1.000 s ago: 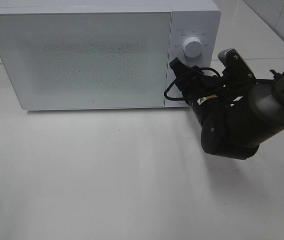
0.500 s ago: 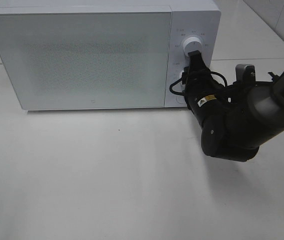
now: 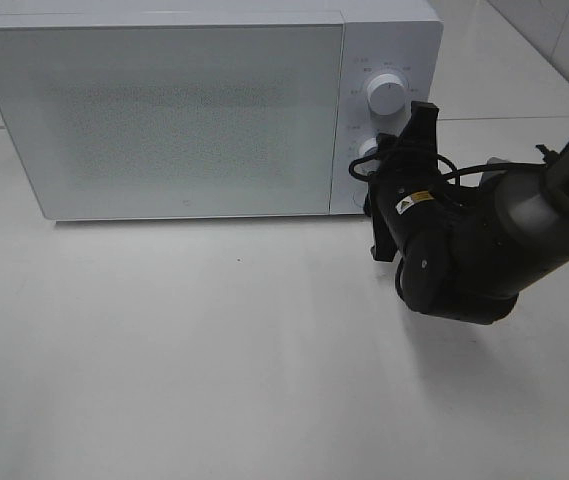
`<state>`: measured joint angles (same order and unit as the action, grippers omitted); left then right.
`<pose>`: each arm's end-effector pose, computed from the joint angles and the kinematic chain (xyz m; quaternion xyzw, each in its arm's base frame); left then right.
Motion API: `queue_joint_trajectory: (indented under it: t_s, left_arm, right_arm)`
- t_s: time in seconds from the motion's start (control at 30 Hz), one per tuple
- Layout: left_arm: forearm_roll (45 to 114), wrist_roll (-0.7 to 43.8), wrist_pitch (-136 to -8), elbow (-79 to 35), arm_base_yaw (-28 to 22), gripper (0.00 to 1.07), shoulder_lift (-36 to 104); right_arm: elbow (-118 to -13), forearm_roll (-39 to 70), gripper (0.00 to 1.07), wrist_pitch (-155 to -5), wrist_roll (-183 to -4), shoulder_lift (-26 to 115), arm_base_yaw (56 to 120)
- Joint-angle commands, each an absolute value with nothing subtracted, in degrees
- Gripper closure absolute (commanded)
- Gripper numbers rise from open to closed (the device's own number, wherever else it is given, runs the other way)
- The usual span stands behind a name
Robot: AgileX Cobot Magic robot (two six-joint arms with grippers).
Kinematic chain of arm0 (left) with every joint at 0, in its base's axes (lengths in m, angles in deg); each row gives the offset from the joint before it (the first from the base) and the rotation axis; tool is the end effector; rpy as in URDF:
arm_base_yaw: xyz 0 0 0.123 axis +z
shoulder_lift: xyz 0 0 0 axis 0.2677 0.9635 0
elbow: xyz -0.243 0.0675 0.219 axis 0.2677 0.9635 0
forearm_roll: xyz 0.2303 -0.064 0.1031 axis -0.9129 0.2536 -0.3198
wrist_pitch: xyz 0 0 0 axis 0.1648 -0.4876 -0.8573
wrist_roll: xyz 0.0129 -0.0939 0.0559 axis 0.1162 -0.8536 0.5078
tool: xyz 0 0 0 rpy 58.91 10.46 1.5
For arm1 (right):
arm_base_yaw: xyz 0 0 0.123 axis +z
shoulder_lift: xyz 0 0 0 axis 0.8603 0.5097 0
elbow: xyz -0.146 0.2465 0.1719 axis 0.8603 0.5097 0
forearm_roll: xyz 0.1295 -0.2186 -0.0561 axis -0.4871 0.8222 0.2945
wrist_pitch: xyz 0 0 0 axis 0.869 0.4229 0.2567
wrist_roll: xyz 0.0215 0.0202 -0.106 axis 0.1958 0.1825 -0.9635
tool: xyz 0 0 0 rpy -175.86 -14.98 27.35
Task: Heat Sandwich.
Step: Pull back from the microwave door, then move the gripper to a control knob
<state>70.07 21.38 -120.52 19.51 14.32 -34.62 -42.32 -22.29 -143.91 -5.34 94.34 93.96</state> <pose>-0.0294 -0.0081 0.2742 0.0369 0.8453 -0.0348 0.5319 0.3606 0.1733 0.1493 0.5524 0.4969 0.4972 0.4482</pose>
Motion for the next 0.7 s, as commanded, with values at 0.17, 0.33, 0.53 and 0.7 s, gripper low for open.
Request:
queue_joint_trajectory:
  t_s: [0.17, 0.33, 0.53, 0.7]
  left_arm:
    - [70.30, 21.55, -120.52, 19.68, 14.44, 0.03, -36.05]
    - [70.30, 21.55, -120.52, 19.68, 14.44, 0.03, -36.05]
    - [70.30, 21.55, -120.52, 19.68, 14.44, 0.03, -36.05]
    - [70.30, 21.55, -120.52, 19.68, 14.44, 0.03, -36.05]
  right_arm:
    - [-43.12, -20.97, 0.97, -148.26, -4.65, 93.88, 94.02]
    - [-43.12, -20.92, 0.95, -148.26, -5.74, 93.88, 94.02]
    - [-43.12, -20.86, 0.92, -148.32, -6.77, 93.88, 94.02]
    - [-43.12, -20.86, 0.89, -148.49, -7.63, 93.88, 94.02]
